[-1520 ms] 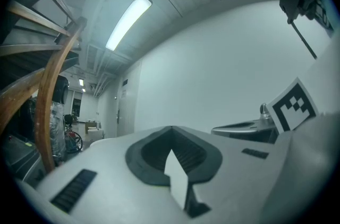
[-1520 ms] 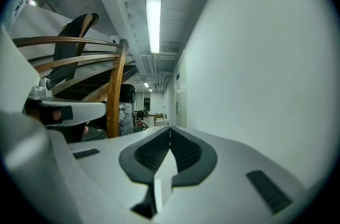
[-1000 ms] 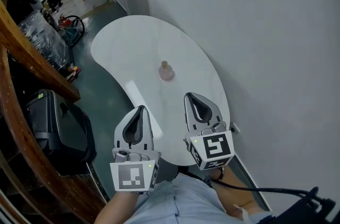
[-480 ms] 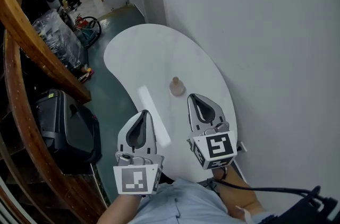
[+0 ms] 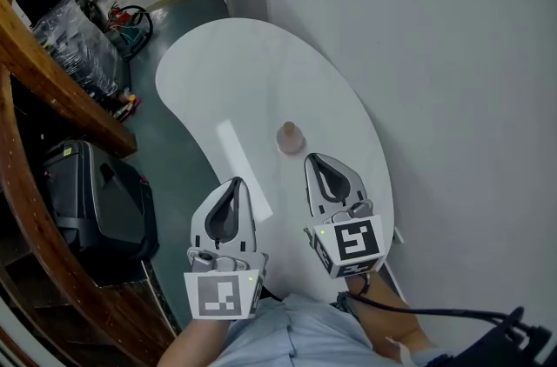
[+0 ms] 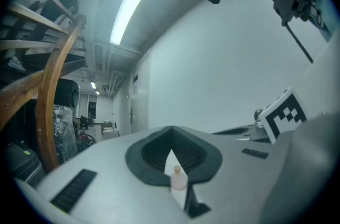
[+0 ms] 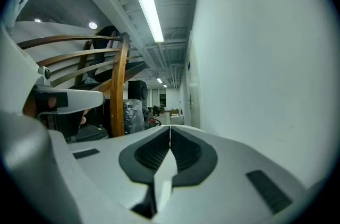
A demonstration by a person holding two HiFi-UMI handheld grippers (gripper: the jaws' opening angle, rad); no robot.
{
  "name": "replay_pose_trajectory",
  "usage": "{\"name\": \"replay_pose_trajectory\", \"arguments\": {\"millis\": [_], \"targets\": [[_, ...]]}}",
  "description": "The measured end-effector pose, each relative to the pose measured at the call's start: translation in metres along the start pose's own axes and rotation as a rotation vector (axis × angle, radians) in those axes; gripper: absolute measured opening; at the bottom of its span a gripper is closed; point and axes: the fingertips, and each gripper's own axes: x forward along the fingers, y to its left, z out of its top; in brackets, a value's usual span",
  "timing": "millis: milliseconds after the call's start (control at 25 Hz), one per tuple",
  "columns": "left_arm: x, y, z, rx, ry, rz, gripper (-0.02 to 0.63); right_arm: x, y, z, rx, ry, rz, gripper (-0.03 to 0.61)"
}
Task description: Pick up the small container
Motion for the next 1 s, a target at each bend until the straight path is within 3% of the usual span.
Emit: {"name": "replay_pose_trajectory", "arguments": {"millis": [360, 640, 1000], "targets": [[0.034, 0.007, -0.037, -0.137, 0.122, -0.006, 0.000, 0.026, -0.015, -0.040, 0.046, 0.105, -0.029, 0.002], [0.048, 0.011, -0.071, -0.158, 0.216, -0.032, -0.002, 0.046, -0.016, -0.082, 0.079, 0.199, -0.031, 0.002], [0.059, 0.027, -0.100, -0.185, 0.294, -0.047, 0.000, 0.061, -0.013, -0.105, 0.088, 0.255, -0.053, 0.003]]}}
